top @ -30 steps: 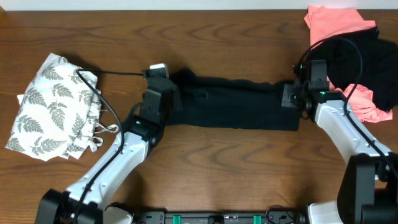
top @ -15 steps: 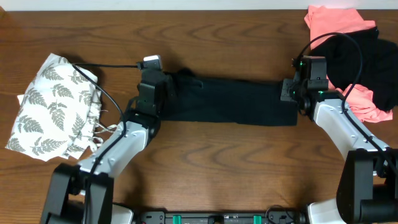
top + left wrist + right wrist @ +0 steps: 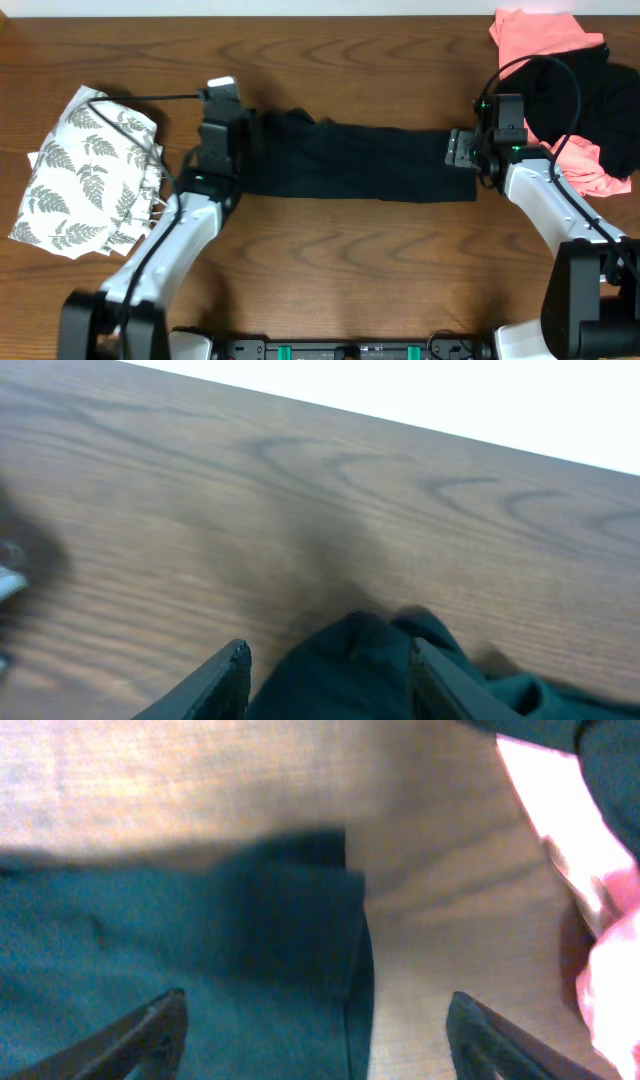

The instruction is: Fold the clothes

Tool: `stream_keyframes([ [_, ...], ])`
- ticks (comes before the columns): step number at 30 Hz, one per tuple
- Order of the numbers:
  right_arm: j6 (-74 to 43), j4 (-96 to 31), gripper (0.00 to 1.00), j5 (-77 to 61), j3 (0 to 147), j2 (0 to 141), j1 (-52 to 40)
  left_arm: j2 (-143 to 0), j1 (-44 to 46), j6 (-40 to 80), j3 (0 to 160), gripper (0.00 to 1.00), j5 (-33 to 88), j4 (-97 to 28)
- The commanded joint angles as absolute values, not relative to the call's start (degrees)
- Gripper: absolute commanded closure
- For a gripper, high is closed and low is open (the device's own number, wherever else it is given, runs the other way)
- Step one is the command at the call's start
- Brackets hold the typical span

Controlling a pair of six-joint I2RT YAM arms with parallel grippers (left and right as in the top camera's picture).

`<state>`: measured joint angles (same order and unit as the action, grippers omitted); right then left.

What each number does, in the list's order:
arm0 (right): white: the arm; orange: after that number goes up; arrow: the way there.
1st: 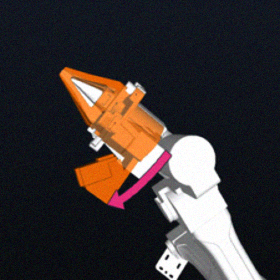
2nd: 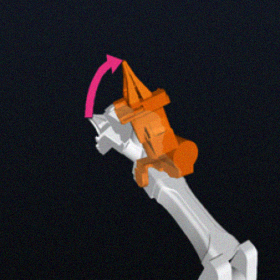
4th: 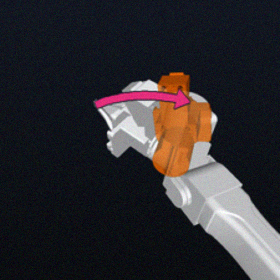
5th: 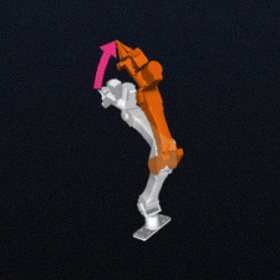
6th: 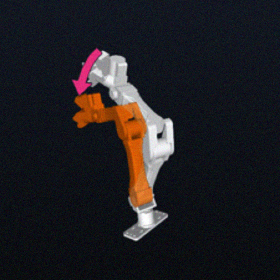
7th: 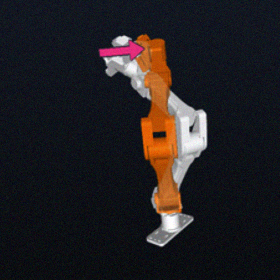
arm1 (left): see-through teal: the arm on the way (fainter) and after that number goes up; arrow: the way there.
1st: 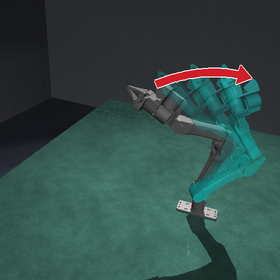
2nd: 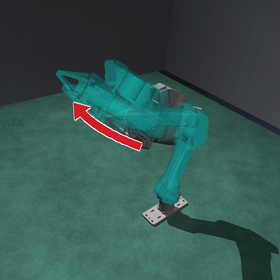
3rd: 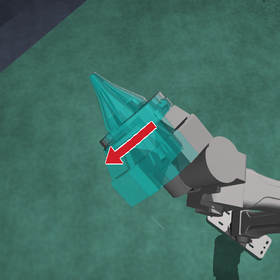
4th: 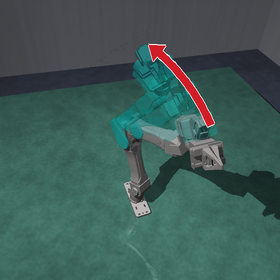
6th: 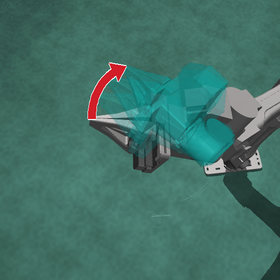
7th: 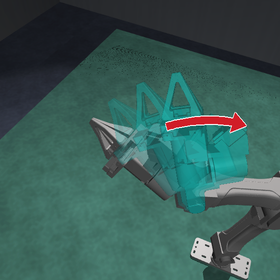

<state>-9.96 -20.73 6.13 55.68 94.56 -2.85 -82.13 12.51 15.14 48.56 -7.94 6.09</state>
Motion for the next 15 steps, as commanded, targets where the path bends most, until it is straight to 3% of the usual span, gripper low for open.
stream_keyframes([
  [1,-13.15,-24.10,0.15,7.29,56.58,95.26,-2.61,-77.65,12.36,13.56,50.48,0.48,-5.96,0.67],
  [9,-17.37,-34.85,0.08,3.38,56.55,95.26,-2.02,-78.85,16.05,13.82,50.48,0.47,5.72,-10.57],
  [15,-17.06,-34.13,0.10,0.23,55.59,95.66,-0.32,-85.21,19.40,15.79,50.48,0.47,8.43,-9.93],
])
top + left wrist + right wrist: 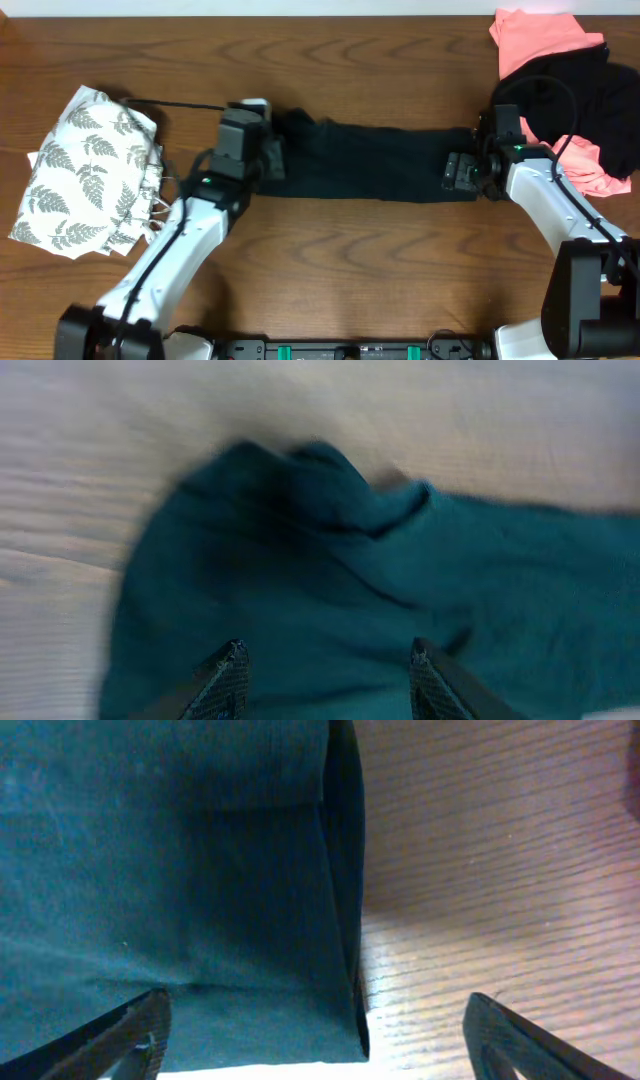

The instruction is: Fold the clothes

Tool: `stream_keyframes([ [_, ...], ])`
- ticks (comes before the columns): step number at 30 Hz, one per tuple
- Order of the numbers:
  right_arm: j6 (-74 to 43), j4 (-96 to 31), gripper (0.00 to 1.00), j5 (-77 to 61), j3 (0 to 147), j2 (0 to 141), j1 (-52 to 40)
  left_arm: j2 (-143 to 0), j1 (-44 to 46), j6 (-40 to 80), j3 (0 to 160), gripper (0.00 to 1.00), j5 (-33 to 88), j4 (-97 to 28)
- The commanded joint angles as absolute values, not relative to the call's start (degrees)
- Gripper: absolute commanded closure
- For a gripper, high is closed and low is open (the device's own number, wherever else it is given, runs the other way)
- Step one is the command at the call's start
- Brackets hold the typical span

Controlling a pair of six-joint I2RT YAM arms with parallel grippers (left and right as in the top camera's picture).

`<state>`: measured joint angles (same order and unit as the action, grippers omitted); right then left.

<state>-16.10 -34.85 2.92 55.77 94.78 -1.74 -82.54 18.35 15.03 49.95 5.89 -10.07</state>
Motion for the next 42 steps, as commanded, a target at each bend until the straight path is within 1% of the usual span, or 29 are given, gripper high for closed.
stream_keyframes([
  [1,-17.06,-33.56,0.12,-2.09,55.31,96.09,0.60,-86.46,19.79,16.43,50.48,0.47,8.43,-9.76],
  [4,-16.69,-32.77,0.14,-8.40,55.27,97.62,3.42,-88.97,20.56,16.78,50.48,0.48,8.40,-9.32],
  [8,-16.01,-32.56,0.15,-12.49,55.27,99.61,6.20,-90.83,20.71,16.73,50.48,0.47,8.36,-8.86],
  [13,-14.06,-31.42,0.18,-19.20,55.27,103.04,6.98,-92.07,20.71,16.75,50.48,0.48,8.36,-8.86],
  [15,-14.09,-30.57,0.21,-20.18,55.27,104.05,6.74,-92.53,20.71,16.73,50.48,0.48,8.34,-8.78],
  [17,-14.11,-30.11,0.30,-20.12,55.27,104.99,6.50,-92.97,20.71,16.75,50.48,0.48,8.34,-8.69],
  [18,-14.11,-29.98,0.38,-20.14,55.27,105.21,6.46,-93.25,20.71,16.75,50.48,0.48,8.36,-8.69],
  [19,-14.06,-29.80,0.51,-20.01,55.27,105.47,6.46,-93.41,20.71,16.75,50.48,0.48,8.36,-8.71],
  [22,-12.34,-29.54,0.80,-19.40,55.29,105.36,6.63,-93.86,20.71,16.75,50.48,0.48,8.36,-8.71],
  [25,-11.90,-29.93,0.96,-17.12,55.29,104.31,7.70,-93.91,20.71,16.73,50.48,0.48,8.36,-8.73],
  [26,-11.81,-30.63,0.99,-16.43,55.35,103.09,8.45,-93.91,20.71,16.73,50.48,0.47,8.36,-8.73],
  [30,-9.50,-31.70,0.99,-15.84,55.40,98.70,10.28,-93.91,20.71,16.73,50.48,0.48,8.36,-8.78],
  [35,-9.34,-33.52,0.99,-10.52,55.40,92.05,12.23,-93.91,20.71,16.73,50.48,0.48,8.36,-8.75],
  [42,-8.88,-33.78,0.99,-10.39,55.48,87.22,12.69,-93.91,20.71,16.75,50.48,0.47,8.36,-8.78],
])
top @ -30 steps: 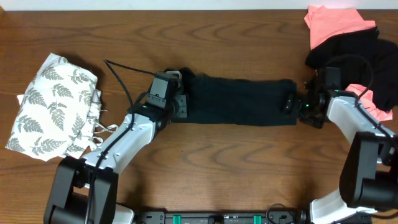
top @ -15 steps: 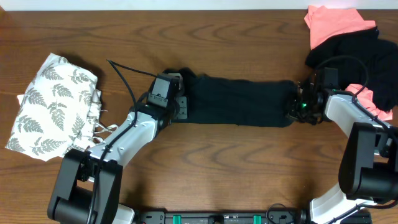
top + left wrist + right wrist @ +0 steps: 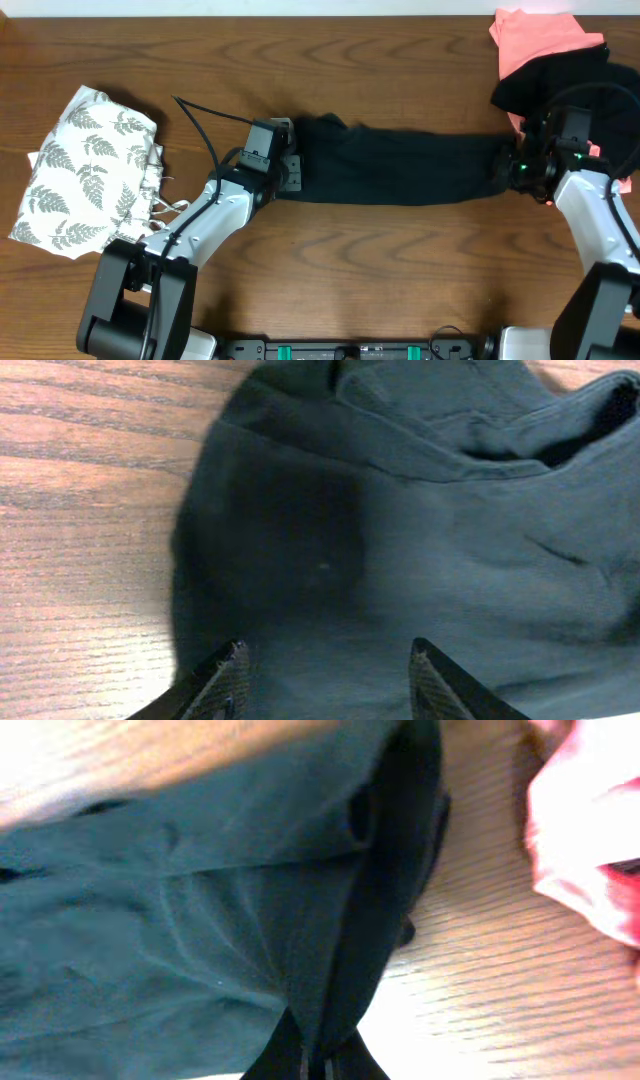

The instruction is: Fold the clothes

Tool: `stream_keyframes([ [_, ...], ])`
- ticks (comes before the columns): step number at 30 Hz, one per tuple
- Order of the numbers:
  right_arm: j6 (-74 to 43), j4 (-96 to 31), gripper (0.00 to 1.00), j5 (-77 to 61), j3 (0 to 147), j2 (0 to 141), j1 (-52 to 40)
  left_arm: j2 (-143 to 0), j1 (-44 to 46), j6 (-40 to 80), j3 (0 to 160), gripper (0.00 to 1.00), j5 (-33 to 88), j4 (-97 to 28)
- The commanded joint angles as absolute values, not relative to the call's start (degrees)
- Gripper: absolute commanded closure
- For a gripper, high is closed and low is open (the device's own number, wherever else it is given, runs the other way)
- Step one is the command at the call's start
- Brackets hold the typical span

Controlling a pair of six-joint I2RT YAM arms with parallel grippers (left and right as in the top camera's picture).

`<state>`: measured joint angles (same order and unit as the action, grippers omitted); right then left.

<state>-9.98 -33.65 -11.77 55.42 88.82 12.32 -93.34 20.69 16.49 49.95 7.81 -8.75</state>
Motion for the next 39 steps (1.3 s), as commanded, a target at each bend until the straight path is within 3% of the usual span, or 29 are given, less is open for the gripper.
stream_keyframes([
  [1,-8.84,-33.85,0.99,-10.28,55.75,86.70,12.69,-93.91,20.71,16.75,50.48,0.48,8.36,-8.93],
  [10,-7.22,-35.66,0.99,-8.40,62.02,84.99,12.69,-93.91,20.71,16.75,50.48,0.48,8.36,-8.95],
  [39,-7.22,-41.30,0.99,-4.10,62.06,87.35,12.69,-93.93,24.36,18.24,50.48,0.47,11.35,-7.90],
])
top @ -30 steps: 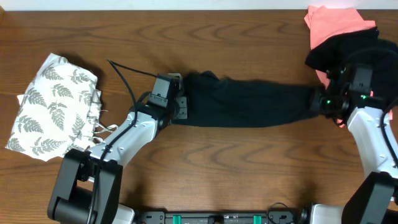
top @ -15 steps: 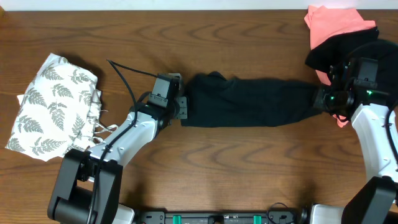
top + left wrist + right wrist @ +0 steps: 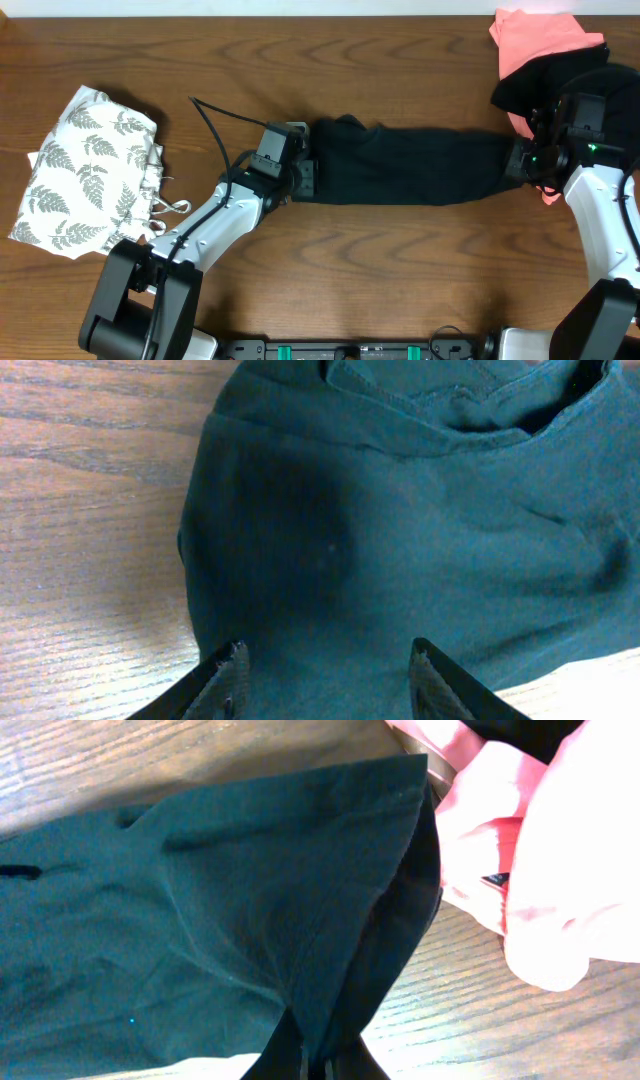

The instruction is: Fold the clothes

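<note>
A long dark teal-black garment [image 3: 410,165] lies stretched left to right across the middle of the table. My left gripper [image 3: 303,178] is open at its left end, and the fingers [image 3: 232,678] stand apart over the cloth [image 3: 400,530] with nothing pinched. My right gripper [image 3: 522,160] is shut on the garment's right end. Its wrist view shows the cloth's edge [image 3: 400,920] gathered into the closed gripper [image 3: 322,1065].
A pile of pink [image 3: 535,35] and black [image 3: 600,90] clothes sits at the back right, and its pink cloth [image 3: 540,850] touches the held end. A white fern-print cloth [image 3: 85,170] lies folded at the left. Bare wooden table [image 3: 350,270] runs along the front.
The garment has shifted a little to the right, and its right end is now against the pink pile. Both grippers moved right with it. The right one stayed shut and the left one open.
At first both grippers were open at the two ends of the flat garment. Then each stood open over its own end. By the last earlier moment the right gripper had shut on the right end, farther right. Now the garment lies still nearer the pile.
</note>
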Tool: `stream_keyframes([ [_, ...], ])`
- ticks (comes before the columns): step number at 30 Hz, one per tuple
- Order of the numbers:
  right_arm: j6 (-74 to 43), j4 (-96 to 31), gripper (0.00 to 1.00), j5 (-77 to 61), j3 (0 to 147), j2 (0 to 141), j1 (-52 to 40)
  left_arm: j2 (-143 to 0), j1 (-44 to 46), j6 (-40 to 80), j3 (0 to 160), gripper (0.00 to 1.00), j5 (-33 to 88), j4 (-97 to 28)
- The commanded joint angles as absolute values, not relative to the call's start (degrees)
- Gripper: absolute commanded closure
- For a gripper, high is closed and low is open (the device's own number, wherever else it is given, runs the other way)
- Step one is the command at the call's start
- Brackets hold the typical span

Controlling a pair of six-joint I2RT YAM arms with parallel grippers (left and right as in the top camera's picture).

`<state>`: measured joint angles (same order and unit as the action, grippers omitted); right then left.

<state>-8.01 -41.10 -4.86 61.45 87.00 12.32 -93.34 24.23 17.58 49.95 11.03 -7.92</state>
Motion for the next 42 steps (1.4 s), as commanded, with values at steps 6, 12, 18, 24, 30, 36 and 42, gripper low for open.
stream_keyframes([
  [6,-7.66,-41.25,0.99,-4.10,62.06,87.35,12.69,-94.74,24.34,17.67,50.48,0.47,9.89,-7.53],
  [12,-7.68,-41.58,0.99,-5.43,62.06,87.35,12.69,-97.91,24.45,18.11,50.48,0.48,10.22,-3.97],
  [18,-7.64,-42.76,0.99,-5.37,62.06,87.35,12.69,-102.76,24.05,20.56,50.52,0.59,10.26,-3.55],
  [24,-7.64,-45.08,0.99,-5.37,62.06,87.35,12.69,-101.41,19.09,22.98,51.35,0.65,9.39,-10.66],
  [30,-7.66,-47.27,0.26,-5.37,62.06,87.35,12.69,-101.47,13.47,20.47,51.35,0.68,9.41,-13.80],
  [36,-9.69,-47.68,0.24,-5.41,61.98,87.35,12.69,-101.47,12.60,18.46,51.35,0.68,9.41,-13.34],
  [42,-10.68,-45.60,0.32,-6.24,58.67,88.75,12.67,-101.47,12.60,18.46,51.35,0.68,9.41,-13.23],
])
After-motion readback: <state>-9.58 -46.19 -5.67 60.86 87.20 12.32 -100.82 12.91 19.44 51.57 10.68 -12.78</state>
